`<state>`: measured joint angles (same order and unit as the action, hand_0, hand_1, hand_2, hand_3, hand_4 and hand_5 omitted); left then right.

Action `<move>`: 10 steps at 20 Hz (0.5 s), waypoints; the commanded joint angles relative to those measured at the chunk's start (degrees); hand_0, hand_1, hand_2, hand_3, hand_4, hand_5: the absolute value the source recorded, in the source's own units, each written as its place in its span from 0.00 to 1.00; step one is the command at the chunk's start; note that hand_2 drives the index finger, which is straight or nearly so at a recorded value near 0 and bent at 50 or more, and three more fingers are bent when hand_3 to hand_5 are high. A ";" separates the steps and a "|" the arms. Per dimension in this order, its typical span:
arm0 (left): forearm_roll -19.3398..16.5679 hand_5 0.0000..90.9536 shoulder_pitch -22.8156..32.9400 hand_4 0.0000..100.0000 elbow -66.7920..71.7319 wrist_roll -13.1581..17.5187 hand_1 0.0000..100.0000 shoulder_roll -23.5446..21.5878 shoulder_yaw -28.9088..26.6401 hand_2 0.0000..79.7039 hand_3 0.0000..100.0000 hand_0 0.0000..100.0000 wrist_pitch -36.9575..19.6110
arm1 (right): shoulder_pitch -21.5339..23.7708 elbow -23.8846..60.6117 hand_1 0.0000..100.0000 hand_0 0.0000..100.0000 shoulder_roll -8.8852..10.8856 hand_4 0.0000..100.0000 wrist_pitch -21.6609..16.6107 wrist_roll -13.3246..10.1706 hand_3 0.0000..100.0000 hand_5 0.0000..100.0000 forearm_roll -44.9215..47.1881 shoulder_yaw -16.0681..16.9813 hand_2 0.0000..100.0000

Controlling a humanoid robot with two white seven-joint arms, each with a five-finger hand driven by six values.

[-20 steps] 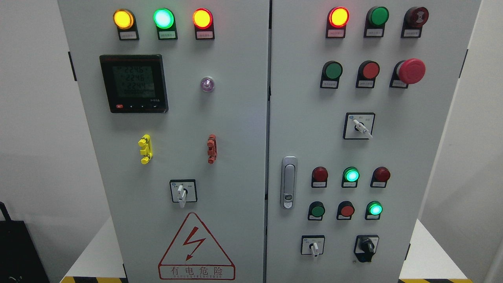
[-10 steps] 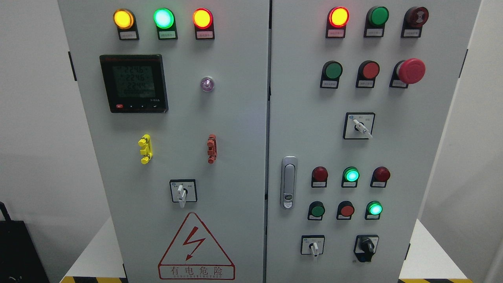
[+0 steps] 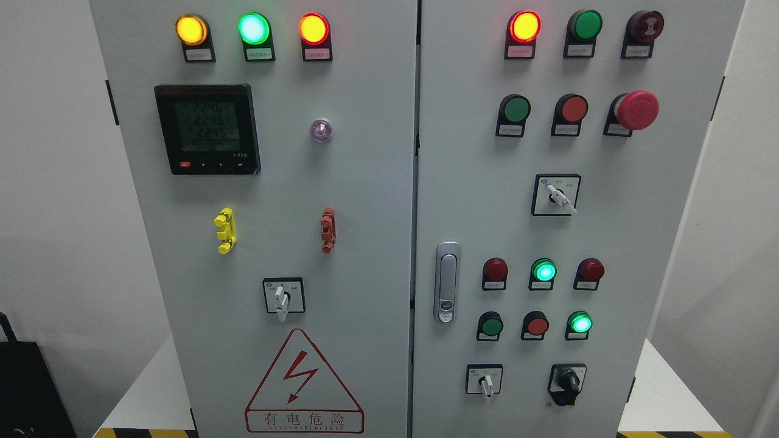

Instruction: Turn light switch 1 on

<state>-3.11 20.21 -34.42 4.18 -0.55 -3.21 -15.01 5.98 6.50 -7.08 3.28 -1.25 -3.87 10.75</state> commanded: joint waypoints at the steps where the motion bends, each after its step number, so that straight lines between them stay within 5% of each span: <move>1: -1.19 0.00 4.66 0.41 -30.84 1.45 0.19 -2.70 -6.01 0.18 0.33 0.45 -3.00 | 0.00 0.00 0.00 0.00 -0.04 0.00 -0.03 0.02 0.00 0.00 0.00 -0.02 0.00; 6: -0.93 0.17 4.66 0.52 -47.46 1.54 0.21 -2.44 -5.40 0.17 0.41 0.44 -3.00 | 0.00 0.00 0.00 0.00 -0.04 0.00 -0.03 0.02 0.00 0.00 0.00 -0.02 0.00; 10: -0.75 0.34 4.14 0.65 -57.67 1.27 0.23 -2.17 -4.26 0.33 0.54 0.40 -3.00 | 0.00 0.00 0.00 0.00 -0.04 0.00 -0.03 0.02 0.00 0.00 0.00 -0.02 0.00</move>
<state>-3.90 24.06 -61.86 5.70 -2.04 -6.33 -17.84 5.98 6.50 -7.10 3.28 -1.25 -3.87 10.75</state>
